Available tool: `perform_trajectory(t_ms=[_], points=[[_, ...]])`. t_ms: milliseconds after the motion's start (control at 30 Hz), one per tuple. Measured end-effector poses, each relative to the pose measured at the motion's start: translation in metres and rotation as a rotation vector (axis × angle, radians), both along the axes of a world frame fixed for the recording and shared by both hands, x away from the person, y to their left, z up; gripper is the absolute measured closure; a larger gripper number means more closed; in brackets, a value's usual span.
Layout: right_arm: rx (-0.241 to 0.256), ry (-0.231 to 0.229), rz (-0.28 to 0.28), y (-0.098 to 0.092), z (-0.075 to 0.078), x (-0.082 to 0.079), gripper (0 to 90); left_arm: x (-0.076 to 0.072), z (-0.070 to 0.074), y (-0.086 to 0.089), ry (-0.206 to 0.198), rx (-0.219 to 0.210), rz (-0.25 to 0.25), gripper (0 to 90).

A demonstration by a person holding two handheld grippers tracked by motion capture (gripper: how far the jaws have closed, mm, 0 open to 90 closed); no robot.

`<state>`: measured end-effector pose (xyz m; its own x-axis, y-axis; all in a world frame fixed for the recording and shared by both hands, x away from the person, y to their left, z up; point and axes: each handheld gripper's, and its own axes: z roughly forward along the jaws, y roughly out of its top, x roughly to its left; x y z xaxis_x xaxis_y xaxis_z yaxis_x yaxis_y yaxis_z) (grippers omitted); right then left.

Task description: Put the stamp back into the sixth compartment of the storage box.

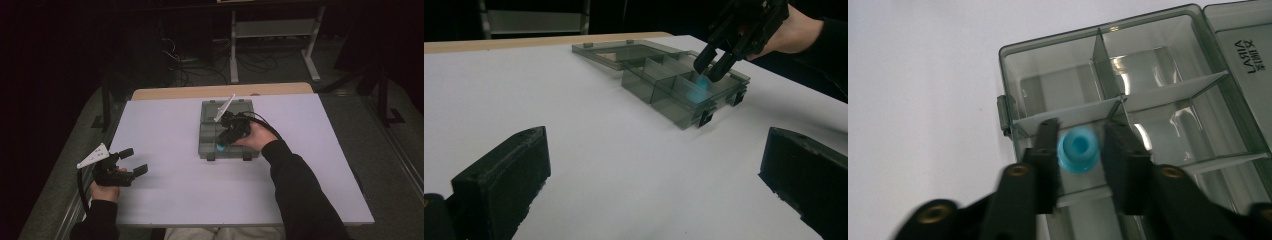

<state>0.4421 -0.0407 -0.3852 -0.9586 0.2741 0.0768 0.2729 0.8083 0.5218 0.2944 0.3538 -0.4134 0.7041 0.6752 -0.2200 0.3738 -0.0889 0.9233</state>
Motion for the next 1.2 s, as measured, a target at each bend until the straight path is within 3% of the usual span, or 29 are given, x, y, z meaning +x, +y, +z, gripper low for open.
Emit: perform_trajectory(t_ms=[133, 300, 533, 933, 1200], points=[[0.009, -0.01, -0.021, -0.002, 0.003, 0.0, 52.4, 0.0, 0.0, 0.0, -0.001, 0.0, -0.002, 0.0], [0.012, -0.027, -0.065, -0.008, 0.008, -0.002, 32.2, 0.0, 0.0, -0.001, 0.001, 0.0, -0.004, 0.0], [0.052, -0.056, -0.122, -0.016, 0.018, -0.004, 18.6, 0.0, 0.0, -0.001, 0.002, 0.004, -0.005, 0.0], [0.1, -0.104, -0.186, -0.035, 0.026, -0.012, 1.4, 0.0, -0.001, -0.001, 0.005, 0.005, -0.002, 0.0], [0.144, -0.117, -0.217, -0.051, 0.032, -0.02, 0.5, 0.0, 0.0, -0.001, 0.006, 0.005, -0.003, 0.0]])
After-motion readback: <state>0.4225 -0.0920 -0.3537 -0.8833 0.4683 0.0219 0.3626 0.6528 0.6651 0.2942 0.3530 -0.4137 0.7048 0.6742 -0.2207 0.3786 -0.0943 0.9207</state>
